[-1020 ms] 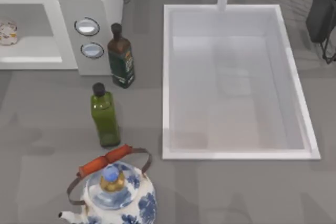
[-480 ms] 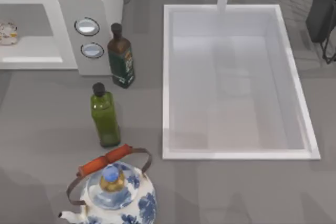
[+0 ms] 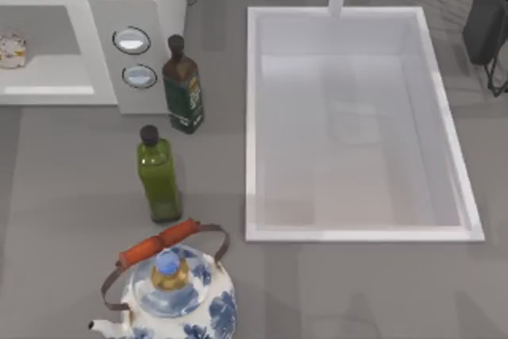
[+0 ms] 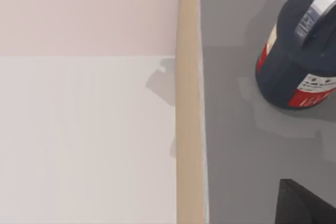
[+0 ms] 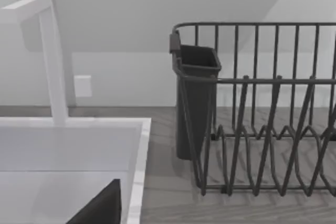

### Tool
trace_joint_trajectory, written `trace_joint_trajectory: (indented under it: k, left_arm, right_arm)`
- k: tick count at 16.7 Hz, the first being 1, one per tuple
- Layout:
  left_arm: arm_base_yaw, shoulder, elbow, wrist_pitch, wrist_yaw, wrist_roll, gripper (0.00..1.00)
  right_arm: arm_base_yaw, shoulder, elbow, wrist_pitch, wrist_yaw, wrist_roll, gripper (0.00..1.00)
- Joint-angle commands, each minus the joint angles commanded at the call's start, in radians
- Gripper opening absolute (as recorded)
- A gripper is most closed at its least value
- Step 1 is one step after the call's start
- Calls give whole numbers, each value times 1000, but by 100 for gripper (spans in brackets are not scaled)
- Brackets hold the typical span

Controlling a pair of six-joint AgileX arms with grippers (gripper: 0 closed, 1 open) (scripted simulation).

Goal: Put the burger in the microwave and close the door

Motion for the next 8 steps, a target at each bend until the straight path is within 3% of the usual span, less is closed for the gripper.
trace_joint_trajectory:
  k: [8]
  left_arm:
    - [19,19,41,-18,10,22,0]
  right_arm:
    - [0,0,0,0,0,0,100]
